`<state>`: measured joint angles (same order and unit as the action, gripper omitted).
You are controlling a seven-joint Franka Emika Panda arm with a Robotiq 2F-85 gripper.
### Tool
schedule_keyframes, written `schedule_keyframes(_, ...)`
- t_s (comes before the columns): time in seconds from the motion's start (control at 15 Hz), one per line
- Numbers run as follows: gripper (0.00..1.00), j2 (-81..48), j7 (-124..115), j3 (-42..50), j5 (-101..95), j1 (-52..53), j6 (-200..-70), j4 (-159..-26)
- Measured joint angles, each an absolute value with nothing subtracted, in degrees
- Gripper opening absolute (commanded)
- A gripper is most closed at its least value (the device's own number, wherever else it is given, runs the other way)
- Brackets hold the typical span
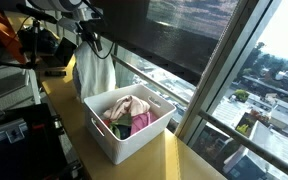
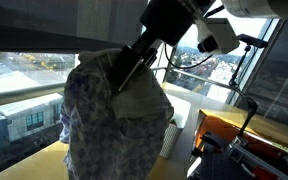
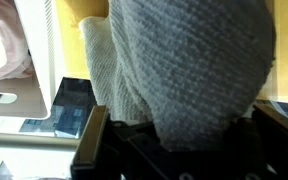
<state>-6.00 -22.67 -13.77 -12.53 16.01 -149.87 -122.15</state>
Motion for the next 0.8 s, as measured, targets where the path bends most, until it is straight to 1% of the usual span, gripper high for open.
schedule_keyframes(0.2,0.0,-8.94,-26.18,-13.39,-18.04,16.73,-149.87,-118.82)
schedule_keyframes(0.6,0.0,-17.45,-30.49,-9.71,-22.5,19.39,-149.98,-118.25)
schedule_keyframes(0.67,0.25,-18.56,-30.79,-9.05,-22.51,20.1,-149.99,-118.1)
schedule_keyframes(0.73,0.26,-19.43,-31.0,-8.51,-22.51,20.68,-149.99,-117.79)
schedule_keyframes(0.8,0.31,-20.01,-31.07,-8.02,-22.5,21.12,-149.99,-117.24)
